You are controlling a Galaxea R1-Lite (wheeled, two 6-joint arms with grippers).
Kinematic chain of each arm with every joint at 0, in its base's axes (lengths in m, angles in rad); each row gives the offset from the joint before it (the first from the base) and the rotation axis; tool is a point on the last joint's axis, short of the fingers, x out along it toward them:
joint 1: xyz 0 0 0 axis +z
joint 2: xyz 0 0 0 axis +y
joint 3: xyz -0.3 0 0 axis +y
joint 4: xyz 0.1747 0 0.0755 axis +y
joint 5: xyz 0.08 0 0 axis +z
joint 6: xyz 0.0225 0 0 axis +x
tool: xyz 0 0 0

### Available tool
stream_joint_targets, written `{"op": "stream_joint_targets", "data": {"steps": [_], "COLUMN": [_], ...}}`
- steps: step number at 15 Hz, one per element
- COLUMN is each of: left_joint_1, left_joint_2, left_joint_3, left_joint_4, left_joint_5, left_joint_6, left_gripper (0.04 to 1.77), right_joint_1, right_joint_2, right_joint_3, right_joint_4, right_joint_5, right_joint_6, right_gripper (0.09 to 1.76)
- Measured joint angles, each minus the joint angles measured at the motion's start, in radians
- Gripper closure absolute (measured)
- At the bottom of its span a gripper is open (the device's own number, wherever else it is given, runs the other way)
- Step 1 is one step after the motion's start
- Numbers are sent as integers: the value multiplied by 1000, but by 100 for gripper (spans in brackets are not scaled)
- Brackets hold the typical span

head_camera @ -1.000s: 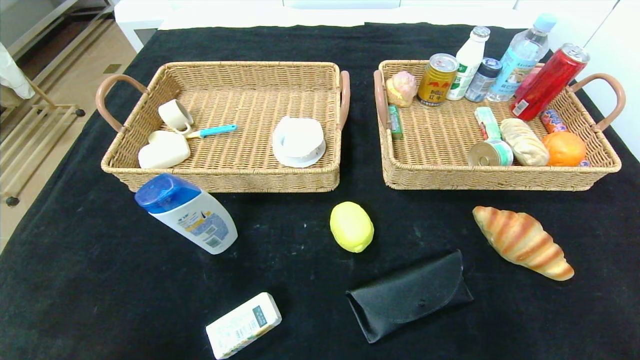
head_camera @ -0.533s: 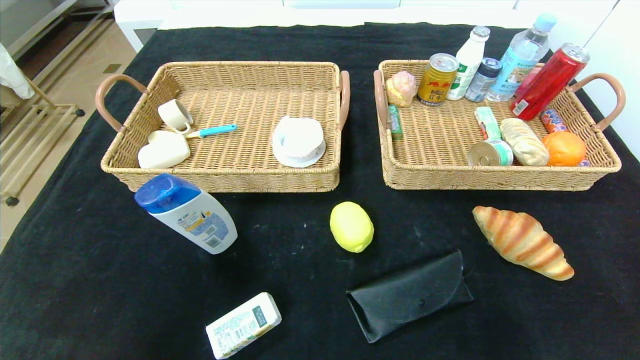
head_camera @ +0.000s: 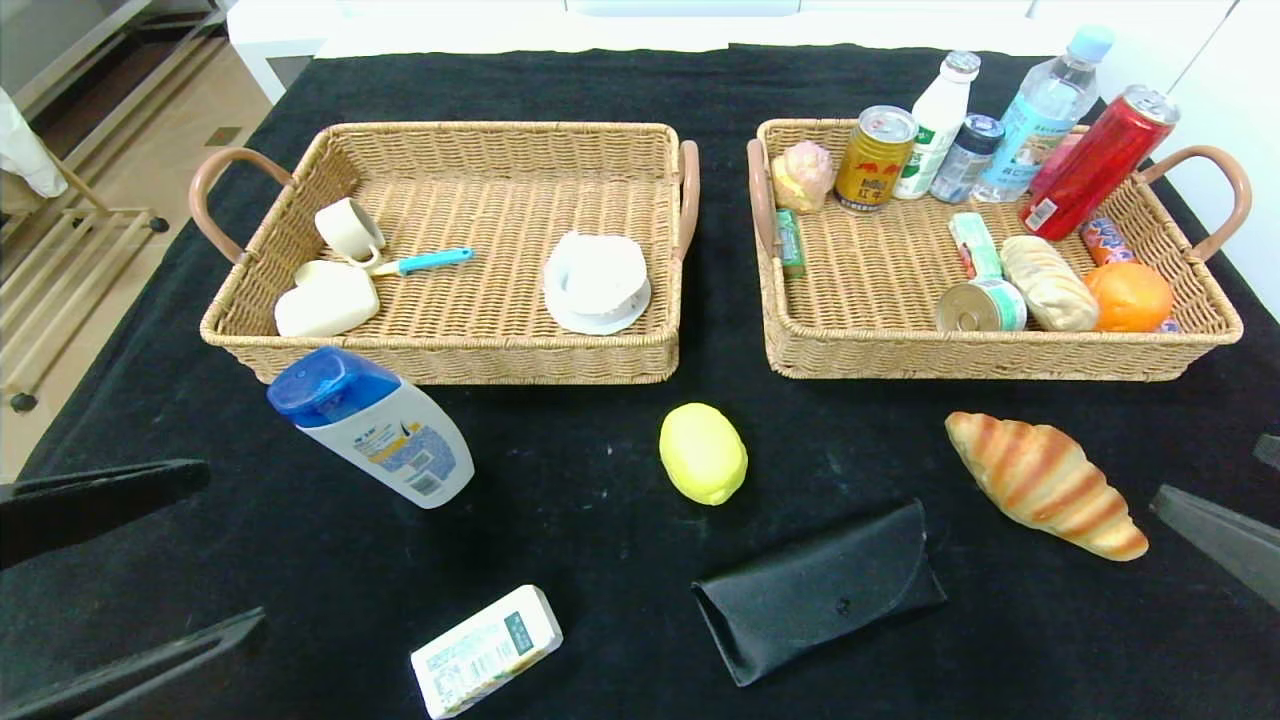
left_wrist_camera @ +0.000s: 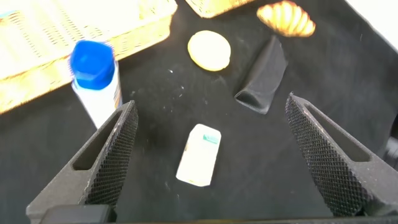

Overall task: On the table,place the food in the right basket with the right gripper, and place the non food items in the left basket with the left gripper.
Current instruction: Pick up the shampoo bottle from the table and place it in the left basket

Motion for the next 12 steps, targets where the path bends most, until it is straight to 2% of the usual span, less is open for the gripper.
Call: {"op": "stream_joint_targets", "data": {"steps": [1, 4, 6, 8, 12], "left_joint_1": [-15, -42, -46, -46, -47], "left_joint_2": [29, 66, 73, 77, 86], "left_joint_3": [-13, -28, -30, -32, -41], "left_joint_4": [0, 11, 6, 1, -3], "left_joint_5": [1, 10, 19, 60, 67], "left_joint_6": [9, 13, 13, 16, 19], "left_gripper": [9, 9, 9, 9, 9], "right_joint_1": [47, 96, 106, 114, 126], "right_joint_2": [44, 111, 127, 135, 147], "right_joint_3": [-7, -11, -12, -12, -12], "right_joint_4": [-25, -34, -33, -31, -30], "right_joint_5": [-42, -58, -57, -57, -57], "right_joint_6": [2, 3, 1, 1, 0], "right_gripper": [14, 14, 14, 14, 14]}}
